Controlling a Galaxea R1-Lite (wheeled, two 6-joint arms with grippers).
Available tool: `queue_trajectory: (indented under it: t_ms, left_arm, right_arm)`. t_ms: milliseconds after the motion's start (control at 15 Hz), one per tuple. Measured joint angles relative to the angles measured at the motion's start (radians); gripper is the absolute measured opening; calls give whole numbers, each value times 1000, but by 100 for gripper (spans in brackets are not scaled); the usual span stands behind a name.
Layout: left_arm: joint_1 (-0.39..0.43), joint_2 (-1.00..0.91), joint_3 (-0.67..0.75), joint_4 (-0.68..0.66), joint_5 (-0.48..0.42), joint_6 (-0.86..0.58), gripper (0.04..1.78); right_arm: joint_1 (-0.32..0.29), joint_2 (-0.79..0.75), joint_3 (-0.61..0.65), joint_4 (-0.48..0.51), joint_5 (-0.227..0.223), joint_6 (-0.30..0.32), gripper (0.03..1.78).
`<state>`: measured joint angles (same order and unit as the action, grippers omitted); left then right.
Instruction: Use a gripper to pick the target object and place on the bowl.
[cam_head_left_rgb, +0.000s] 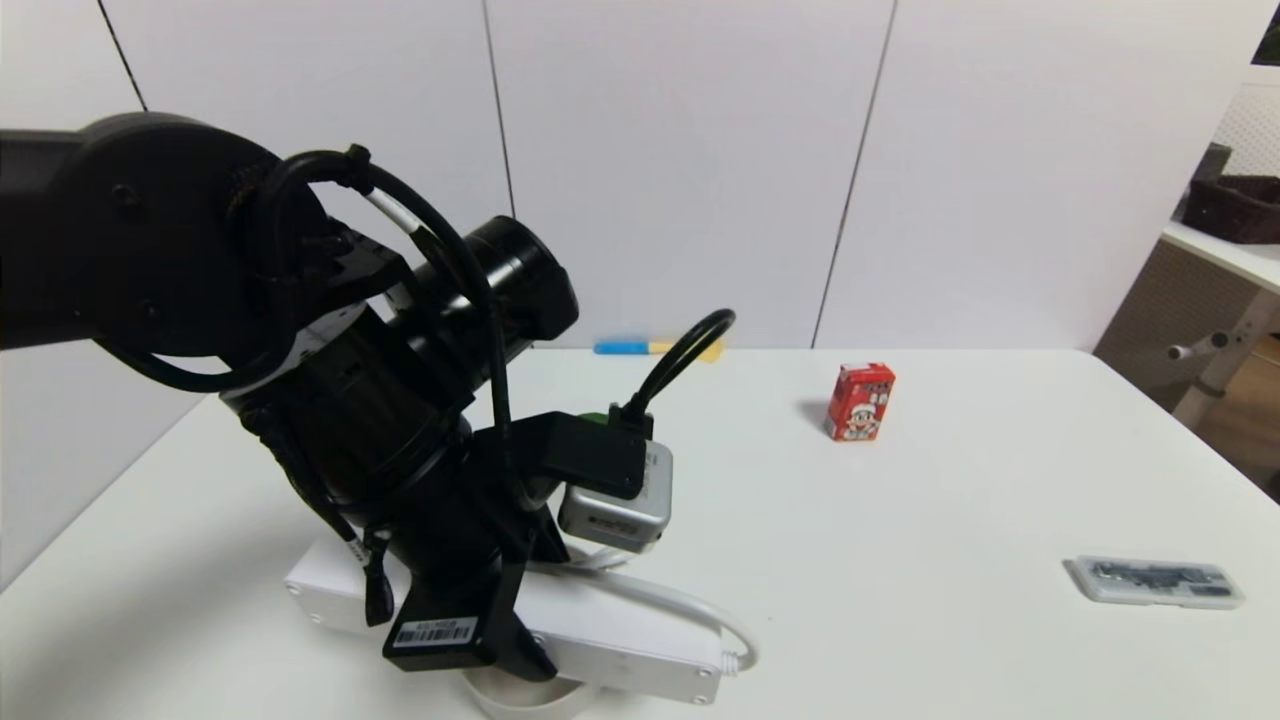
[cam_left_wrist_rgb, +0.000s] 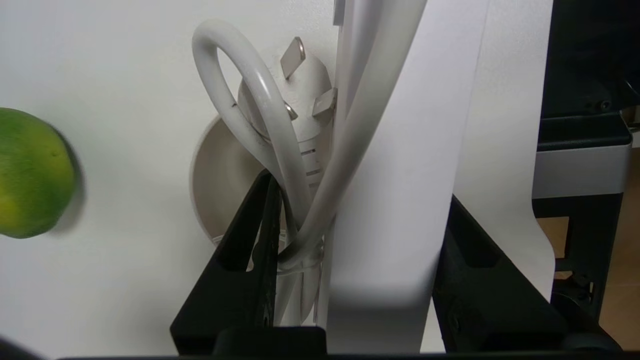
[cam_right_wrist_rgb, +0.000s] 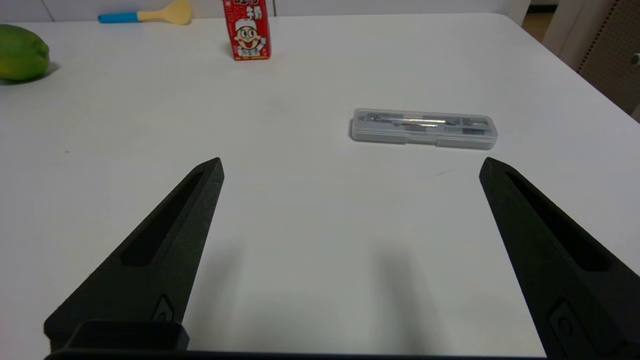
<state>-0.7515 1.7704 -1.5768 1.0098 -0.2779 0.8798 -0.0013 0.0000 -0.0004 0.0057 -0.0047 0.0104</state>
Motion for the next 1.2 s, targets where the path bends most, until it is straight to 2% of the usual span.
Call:
queue_trajectory:
  t_ms: [600, 1200]
  left_arm:
    - [63, 65, 8, -72, -6, 51, 85]
    - [72, 83, 2, -80, -7, 50, 85]
  right_arm:
    - [0, 0, 0, 0, 0, 0, 177]
    - [1, 0, 0, 0, 0, 0, 177]
